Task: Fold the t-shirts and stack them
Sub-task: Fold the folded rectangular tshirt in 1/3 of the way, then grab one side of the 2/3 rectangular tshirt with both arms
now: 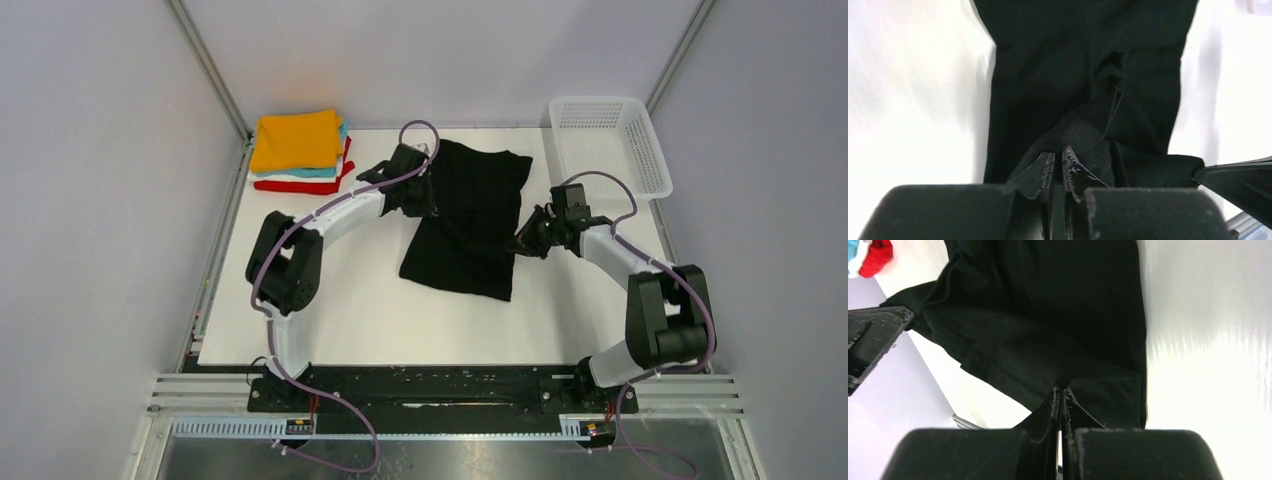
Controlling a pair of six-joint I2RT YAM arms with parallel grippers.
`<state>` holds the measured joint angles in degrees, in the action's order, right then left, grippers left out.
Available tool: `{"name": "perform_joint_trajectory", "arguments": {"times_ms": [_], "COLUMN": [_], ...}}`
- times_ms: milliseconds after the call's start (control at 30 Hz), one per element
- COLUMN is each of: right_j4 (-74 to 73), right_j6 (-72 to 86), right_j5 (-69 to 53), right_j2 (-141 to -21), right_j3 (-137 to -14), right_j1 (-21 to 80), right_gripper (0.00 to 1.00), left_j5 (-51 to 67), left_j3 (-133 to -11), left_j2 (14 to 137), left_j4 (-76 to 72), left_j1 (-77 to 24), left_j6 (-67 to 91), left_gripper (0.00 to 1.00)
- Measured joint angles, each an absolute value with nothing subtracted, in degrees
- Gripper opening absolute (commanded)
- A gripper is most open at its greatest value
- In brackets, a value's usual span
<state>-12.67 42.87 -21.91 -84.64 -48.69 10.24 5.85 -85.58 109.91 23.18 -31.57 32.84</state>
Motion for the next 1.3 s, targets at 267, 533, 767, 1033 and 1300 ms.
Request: {"name": "perform_joint_trajectory", "arguments": {"times_ms": [267,533,767,1033,1300], "right_j4": [-10.1,-12.1,-13.6,-15.8,-11.3], "right_j6": [42.7,38.5,36.5,37.8,38.9], "right_j5": [-24.1,-18.6,-16.8,-15.0,-14.9], "right_j2": [-96.3,-85.4,-70.9,-68.5,-72.9], "right_j3": [-56.9,-56.0,-41.4,-30.4,-30.5], "right_j1": [5.7,5.2,9.1,15.6,16.7], "right_gripper": [0.65,1.00,0.99,0.90,0.74], "left_j5": [7.0,8.0,9.1,9.3,9.5], "left_j3": [-95.9,-87.8,-66.7,-53.0,-52.7], "left_j2": [119.2,108.1,90.8,89.9,95.0], "left_j4": [27.4,24.6,21.5,20.5,18.2], "left_j1": [-28.9,-27.2,-27.5,-27.5,-28.3], "left_j6": [31.7,31.4,33.3,37.8,40.6], "left_gripper": [0.92,0.99,0.99,0.79,0.60]}}
